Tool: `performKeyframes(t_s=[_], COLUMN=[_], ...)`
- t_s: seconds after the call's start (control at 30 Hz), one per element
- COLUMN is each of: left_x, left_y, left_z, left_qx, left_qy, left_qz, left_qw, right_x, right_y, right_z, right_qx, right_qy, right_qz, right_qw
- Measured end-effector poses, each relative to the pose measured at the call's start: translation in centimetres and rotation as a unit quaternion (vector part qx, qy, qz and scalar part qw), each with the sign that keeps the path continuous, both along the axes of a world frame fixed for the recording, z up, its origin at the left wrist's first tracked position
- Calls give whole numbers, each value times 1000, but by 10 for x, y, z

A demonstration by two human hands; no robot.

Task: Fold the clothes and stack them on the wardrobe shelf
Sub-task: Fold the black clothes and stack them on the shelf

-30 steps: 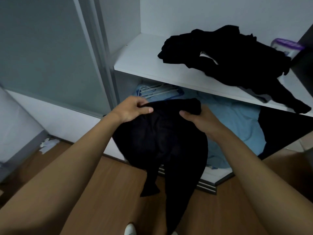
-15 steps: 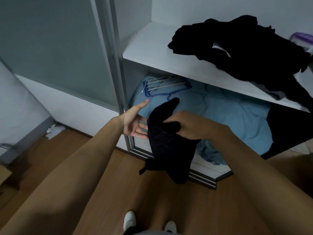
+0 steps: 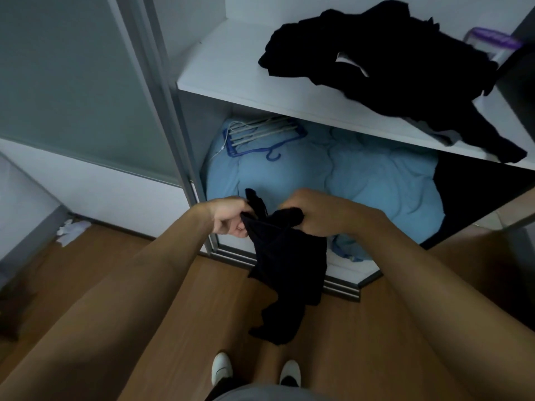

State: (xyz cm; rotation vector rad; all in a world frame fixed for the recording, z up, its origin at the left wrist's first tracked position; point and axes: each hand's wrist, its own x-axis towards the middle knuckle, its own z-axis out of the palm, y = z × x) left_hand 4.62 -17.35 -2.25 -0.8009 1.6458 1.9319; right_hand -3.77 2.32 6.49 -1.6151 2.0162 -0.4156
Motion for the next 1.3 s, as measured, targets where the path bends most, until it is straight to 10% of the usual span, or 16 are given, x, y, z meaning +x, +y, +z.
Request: performKeyframes(t_s=[0.27, 0.73, 1.0, 1.3], left_x=[1, -16, -11, 6], left_y=[0, -6, -20, -29], left_z=[19, 101, 113, 70], left_qx=[103, -38, -6, -148], left_qy=[179, 300, 342, 274], left_qz=[-7, 38, 185, 132], left_qw=[978, 953, 921, 941], right_x=[-33, -44, -50, -38], right_y=[42, 25, 16, 7], right_z=[-37, -37, -32, -4], right_qx=[-175, -351, -334, -396], right_qy=[-271, -530, -556, -508], right_qz=[-360, -373, -341, -306], right_qw=[875, 676, 680, 701])
